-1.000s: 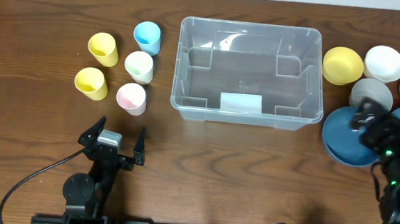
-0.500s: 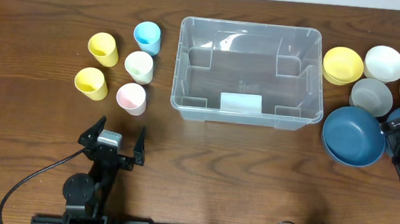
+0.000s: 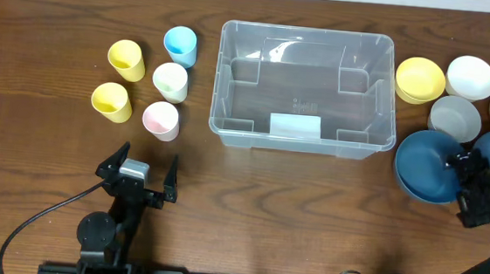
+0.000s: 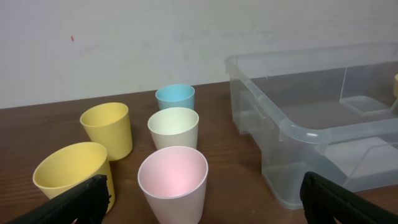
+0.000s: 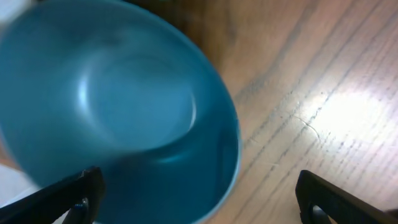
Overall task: Pack container
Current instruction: 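Reach the right gripper to the dark teal bowl rim, then grasp the teal bowl rim and lift it with the right gripper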
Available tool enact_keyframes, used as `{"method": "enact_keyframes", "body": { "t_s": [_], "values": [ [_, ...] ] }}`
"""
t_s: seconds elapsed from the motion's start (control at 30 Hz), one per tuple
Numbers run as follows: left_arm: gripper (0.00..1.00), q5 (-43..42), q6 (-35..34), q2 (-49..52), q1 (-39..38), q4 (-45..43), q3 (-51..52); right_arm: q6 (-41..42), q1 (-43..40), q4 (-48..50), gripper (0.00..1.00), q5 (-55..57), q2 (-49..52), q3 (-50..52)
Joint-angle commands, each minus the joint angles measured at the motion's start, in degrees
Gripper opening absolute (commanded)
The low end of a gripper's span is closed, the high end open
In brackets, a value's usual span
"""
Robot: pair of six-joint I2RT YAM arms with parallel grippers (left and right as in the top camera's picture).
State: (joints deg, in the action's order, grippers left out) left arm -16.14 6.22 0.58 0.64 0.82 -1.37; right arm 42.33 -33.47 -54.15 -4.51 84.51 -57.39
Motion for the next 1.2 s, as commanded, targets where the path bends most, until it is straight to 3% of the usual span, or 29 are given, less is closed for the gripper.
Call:
{"method": "enact_keyframes", "body": {
  "t_s": [0.0, 0.23, 0.43, 0.47, 0.6, 0.87, 1.17],
  "values": [
    [0.98, -0.35, -0.07, -0.35, 0.26, 1.84, 1.14, 2.45, -0.22, 3.63, 0.99, 0.24, 0.26, 4.35],
    [0.98, -0.35, -0.07, -0.35, 0.26, 1.84, 1.14, 3.96, -0.22, 12.24, 0.99, 1.90, 0.26, 11.72],
    [0.98, -0.35, -0.07, -0.35, 0.26, 1.84, 1.14, 3.98, -0.22, 13.79, 0.97, 2.62, 0.26, 12.59],
    [0.98, -0.35, -0.07, -0.35, 0.26, 1.84, 1.14, 3.96, -0.22, 13.94, 0.91, 2.86, 0.26, 12.61],
    [0.98, -0.35, -0.07, -0.35, 0.26, 1.84, 1.14, 3.98, -0.22, 13.90, 0.51, 3.21, 0.26, 12.63],
    [0.98, -0.35, -0.07, -0.35, 0.26, 1.84, 1.14, 4.61, -0.24, 11.69, 0.02, 3.21, 0.26, 12.66],
    [0.98, -0.35, -0.07, -0.35, 0.26, 1.84, 1.14, 7.58, -0.39, 2.91, 0.01, 4.20, -1.57, 10.36]
  ]
}}
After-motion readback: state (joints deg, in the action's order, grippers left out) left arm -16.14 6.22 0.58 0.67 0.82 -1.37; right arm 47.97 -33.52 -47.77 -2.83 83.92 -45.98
